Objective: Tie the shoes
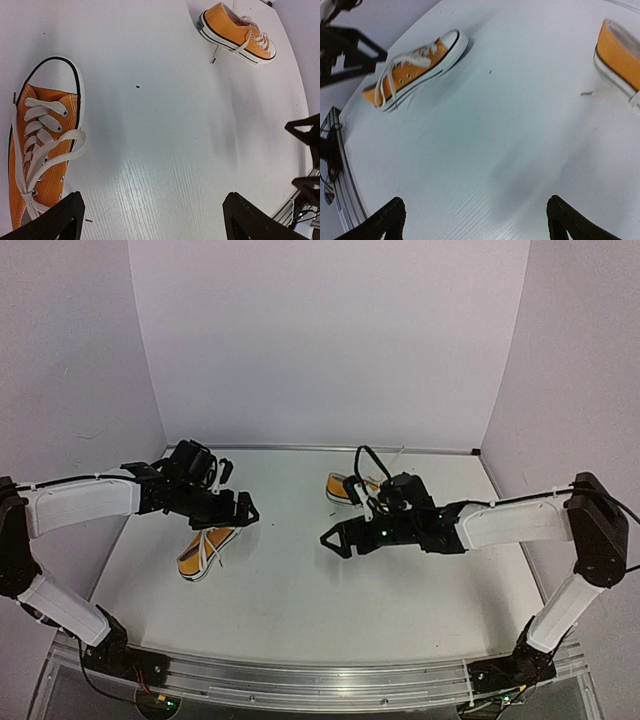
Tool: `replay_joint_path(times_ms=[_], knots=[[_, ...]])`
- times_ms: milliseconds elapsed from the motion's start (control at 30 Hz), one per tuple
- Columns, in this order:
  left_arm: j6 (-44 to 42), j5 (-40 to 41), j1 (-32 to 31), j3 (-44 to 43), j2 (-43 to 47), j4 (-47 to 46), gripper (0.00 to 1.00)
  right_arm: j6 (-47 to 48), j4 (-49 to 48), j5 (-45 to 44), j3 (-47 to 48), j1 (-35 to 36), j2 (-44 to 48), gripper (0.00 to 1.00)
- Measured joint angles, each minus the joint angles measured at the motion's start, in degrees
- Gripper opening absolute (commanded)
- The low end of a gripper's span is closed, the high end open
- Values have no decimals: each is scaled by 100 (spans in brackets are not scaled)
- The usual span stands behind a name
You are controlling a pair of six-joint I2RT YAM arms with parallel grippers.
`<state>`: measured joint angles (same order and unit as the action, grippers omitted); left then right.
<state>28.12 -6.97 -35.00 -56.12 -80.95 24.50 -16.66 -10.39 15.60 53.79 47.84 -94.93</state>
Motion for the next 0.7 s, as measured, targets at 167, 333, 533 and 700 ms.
replay_joint_path(times_ms=[167, 333, 533, 700], knots=[[-26, 1, 2, 0, -11, -125, 100, 169, 357, -216, 1890, -495, -1104, 90], [-12, -50, 2, 24, -25, -272, 100, 251, 800, -410, 3385, -824, -2235, 85], [24, -87, 2, 232, -24, -403, 100, 280, 1293, -827, 4481, -1028, -3395, 79], [12, -84, 2, 247, -24, -399, 100, 318, 1455, -1193, 4944, -1022, -4072, 78]])
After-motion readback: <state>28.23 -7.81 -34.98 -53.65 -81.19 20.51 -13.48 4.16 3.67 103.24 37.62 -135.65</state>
